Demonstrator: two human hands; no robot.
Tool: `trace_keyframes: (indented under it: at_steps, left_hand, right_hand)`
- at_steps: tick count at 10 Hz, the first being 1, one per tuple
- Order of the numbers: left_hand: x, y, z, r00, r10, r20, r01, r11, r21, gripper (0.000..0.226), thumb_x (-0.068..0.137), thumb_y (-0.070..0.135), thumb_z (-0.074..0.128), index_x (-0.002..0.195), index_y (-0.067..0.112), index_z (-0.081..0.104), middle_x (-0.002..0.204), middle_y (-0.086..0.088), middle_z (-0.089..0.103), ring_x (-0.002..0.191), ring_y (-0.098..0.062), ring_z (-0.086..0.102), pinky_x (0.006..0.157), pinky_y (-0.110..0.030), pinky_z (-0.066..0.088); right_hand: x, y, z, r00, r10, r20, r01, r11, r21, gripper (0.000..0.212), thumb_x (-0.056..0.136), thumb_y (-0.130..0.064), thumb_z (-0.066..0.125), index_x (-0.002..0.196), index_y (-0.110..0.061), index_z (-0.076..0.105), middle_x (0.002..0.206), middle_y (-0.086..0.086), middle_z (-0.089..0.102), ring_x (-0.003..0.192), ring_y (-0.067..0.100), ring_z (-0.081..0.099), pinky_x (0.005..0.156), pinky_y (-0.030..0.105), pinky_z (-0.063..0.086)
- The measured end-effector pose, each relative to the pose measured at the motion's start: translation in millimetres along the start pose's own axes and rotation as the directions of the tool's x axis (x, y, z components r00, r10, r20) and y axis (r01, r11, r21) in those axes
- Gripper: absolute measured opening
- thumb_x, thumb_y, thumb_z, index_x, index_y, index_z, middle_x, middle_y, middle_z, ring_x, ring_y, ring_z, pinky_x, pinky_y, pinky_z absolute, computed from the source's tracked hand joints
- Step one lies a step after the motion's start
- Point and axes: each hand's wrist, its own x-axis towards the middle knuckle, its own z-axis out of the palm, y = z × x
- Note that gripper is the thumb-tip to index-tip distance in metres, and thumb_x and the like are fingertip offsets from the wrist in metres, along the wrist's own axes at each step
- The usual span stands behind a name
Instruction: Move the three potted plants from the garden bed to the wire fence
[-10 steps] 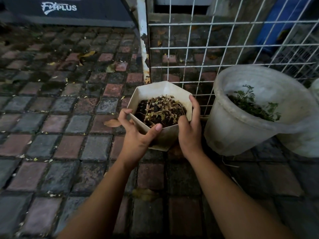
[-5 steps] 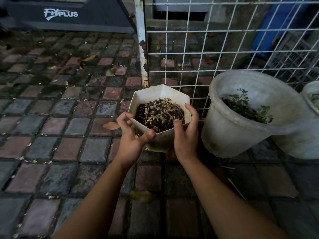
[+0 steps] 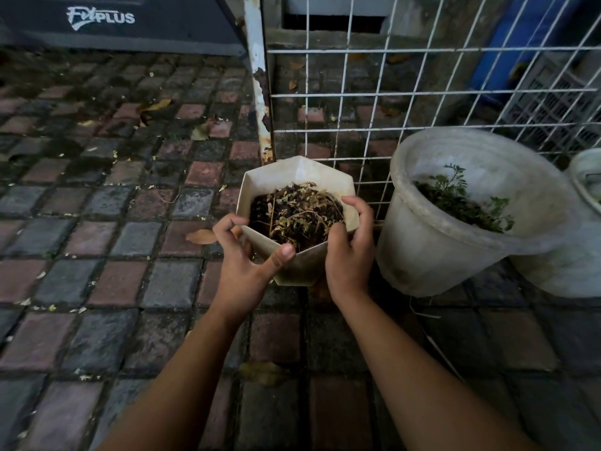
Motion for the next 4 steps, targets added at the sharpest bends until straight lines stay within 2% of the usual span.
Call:
trace_keyframes:
  at_steps: [1, 2, 3, 4]
  left_hand:
    - [-2, -2, 3, 1.0, -0.001, 0.003, 0.001, 1.0, -0.002, 0.068, 0.076, 0.04, 0.08, 0.118, 0.04, 0.028, 0.129, 0.004, 0.05, 0.111, 0.014, 0.063, 0.087, -0.015, 0.056]
    - [-4, 3, 5, 1.0, -0.006, -0.007, 0.006, 1.0, -0.019, 0.07, 0.074, 0.041, 0.081, 0.119, 0.04, 0.028, 0.132, 0.003, 0.05, 0.12, 0.001, 0.062, 0.09, -0.016, 0.056]
    - [-2, 13, 3, 1.0, -0.01, -0.009, 0.01, 0.998, -0.062, 0.072, 0.07, 0.04, 0.084, 0.121, 0.041, 0.033, 0.141, -0.009, 0.046, 0.136, -0.027, 0.054, 0.103, -0.038, 0.058]
    - [18, 52, -1, 0.992, 0.0, -0.128, 0.015, 0.994, 0.111, 0.064, 0.073, 0.052, 0.075, 0.126, 0.051, 0.039, 0.152, -0.007, 0.029, 0.145, -0.031, 0.038, 0.121, -0.056, 0.039]
  right_hand:
    - [1, -1, -1, 1.0, -0.008, -0.007, 0.008, 1.0, 0.01, 0.046, 0.084, -0.012, 0.05, 0.128, -0.009, 0.06, 0.112, 0.003, 0.069, 0.075, 0.0, 0.062, 0.068, 0.018, 0.049]
    - [0, -3, -5, 1.0, 0.002, 0.001, -0.002, 0.999, -0.037, 0.043, 0.083, -0.014, 0.052, 0.125, -0.012, 0.061, 0.126, 0.014, 0.067, 0.108, 0.037, 0.065, 0.091, 0.048, 0.055]
    - [2, -6, -10, 0.996, -0.078, 0.045, 0.081, 0.994, -0.073, 0.029, 0.086, -0.004, 0.058, 0.113, -0.013, 0.065, 0.132, 0.011, 0.065, 0.128, 0.032, 0.059, 0.112, 0.045, 0.046]
    - [16, -29, -5, 0.98, -0.192, 0.049, 0.198, 0.964, -0.175, 0.02, 0.087, 0.011, 0.062, 0.098, -0.002, 0.071, 0.134, 0.016, 0.063, 0.134, 0.022, 0.054, 0.113, 0.02, 0.038]
